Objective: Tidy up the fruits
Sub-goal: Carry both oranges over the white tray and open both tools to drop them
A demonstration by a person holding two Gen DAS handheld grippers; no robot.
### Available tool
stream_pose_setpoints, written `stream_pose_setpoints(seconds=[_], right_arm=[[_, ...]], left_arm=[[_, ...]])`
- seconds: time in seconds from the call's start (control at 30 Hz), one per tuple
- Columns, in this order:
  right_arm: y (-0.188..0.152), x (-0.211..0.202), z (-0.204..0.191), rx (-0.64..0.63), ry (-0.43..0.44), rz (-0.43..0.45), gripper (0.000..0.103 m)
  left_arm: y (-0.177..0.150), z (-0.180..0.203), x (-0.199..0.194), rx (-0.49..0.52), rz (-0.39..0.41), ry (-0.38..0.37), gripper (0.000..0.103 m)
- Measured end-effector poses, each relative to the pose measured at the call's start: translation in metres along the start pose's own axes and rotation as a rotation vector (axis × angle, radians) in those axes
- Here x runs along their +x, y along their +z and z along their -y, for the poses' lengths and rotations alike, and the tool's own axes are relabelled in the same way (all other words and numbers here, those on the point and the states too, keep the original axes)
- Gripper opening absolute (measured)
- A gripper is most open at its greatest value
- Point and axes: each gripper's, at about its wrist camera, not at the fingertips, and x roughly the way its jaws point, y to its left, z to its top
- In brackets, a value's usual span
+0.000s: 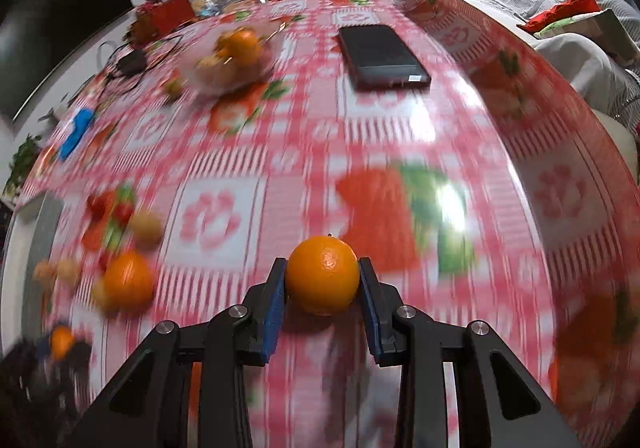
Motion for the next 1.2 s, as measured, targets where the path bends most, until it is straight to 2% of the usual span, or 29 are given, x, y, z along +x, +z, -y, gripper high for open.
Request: stream_pose_setpoints(seconds=[0.17, 0.37, 1.0, 1.2], right_arm=[[-0.046, -0.023, -0.024, -0.055, 0.021, 0.012, 0.036], [-0.078, -0.035, -0.051, -0.108, 0.024, 0.045, 0.036], [-0.081, -0.036, -0.050, -0.090, 0.039, 0.063, 0.036], [-0.079, -0.038, -0.044, -0.038, 0.097, 0.028, 0.036]], left_arm=[[-0.010, -0.001, -0.007, -0.005, -0.003, -0.006, 0.040], [-0.018, 0.001, -0.012, 0.000, 0.009, -0.004, 0.040], [-0.018, 0.001, -0.012, 0.000, 0.006, -0.009, 0.040], [-0.016, -0.012, -0.017, -0.045, -0.041, -0.097, 0.040]])
